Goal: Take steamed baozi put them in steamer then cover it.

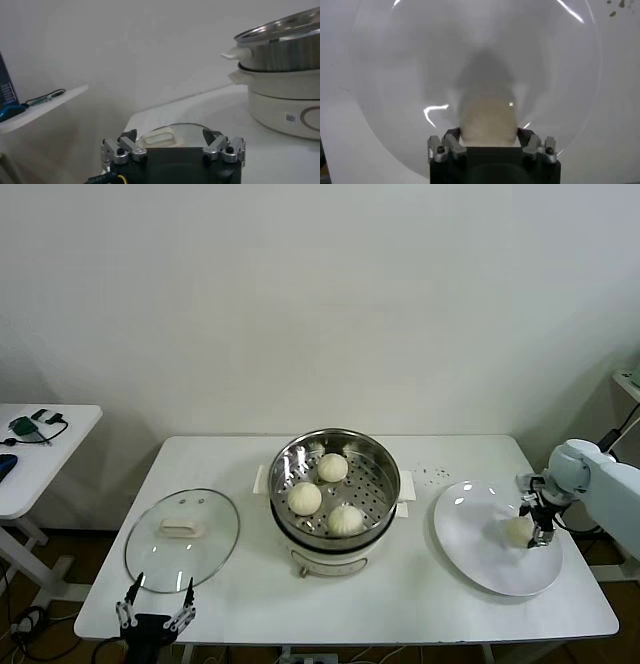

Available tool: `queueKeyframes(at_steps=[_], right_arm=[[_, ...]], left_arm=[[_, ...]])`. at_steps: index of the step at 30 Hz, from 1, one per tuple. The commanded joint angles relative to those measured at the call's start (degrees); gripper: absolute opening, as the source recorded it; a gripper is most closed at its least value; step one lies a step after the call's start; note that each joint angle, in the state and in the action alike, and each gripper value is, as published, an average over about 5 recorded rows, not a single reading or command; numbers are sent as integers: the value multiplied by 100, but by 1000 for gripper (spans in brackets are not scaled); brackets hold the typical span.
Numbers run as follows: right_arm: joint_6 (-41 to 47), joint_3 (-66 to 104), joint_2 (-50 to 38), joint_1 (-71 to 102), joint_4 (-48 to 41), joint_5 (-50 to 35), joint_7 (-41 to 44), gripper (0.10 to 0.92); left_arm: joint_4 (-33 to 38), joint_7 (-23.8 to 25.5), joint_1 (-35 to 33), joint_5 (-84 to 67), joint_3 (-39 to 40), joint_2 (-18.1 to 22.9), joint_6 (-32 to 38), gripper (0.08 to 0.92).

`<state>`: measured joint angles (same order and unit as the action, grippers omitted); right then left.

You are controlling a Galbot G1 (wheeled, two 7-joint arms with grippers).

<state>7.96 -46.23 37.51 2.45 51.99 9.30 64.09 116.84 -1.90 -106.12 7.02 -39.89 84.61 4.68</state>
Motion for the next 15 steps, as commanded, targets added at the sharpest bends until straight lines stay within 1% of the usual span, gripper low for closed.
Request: queueKeyframes(at_steps=[1, 3, 7, 11, 15], right_arm=[[-19, -16, 28, -16, -17, -63, -17, 703], [-7, -106, -30, -141, 75, -266, -33, 697], [177, -551, -166, -747, 340, -1152, -42, 696], [420, -1630, -232, -2072, 739, -2075, -57, 696], [586, -2827, -25, -3494, 1086, -3062, -64, 695]], left_arm=[[36, 14, 9, 11, -23, 1, 4, 823], [57, 19, 17, 10, -32, -1, 9, 823], [100, 13, 1, -17, -17, -21, 33, 823], [160, 10, -45, -72, 41, -63, 54, 823], [222, 13, -40, -79, 95, -83, 63, 823]])
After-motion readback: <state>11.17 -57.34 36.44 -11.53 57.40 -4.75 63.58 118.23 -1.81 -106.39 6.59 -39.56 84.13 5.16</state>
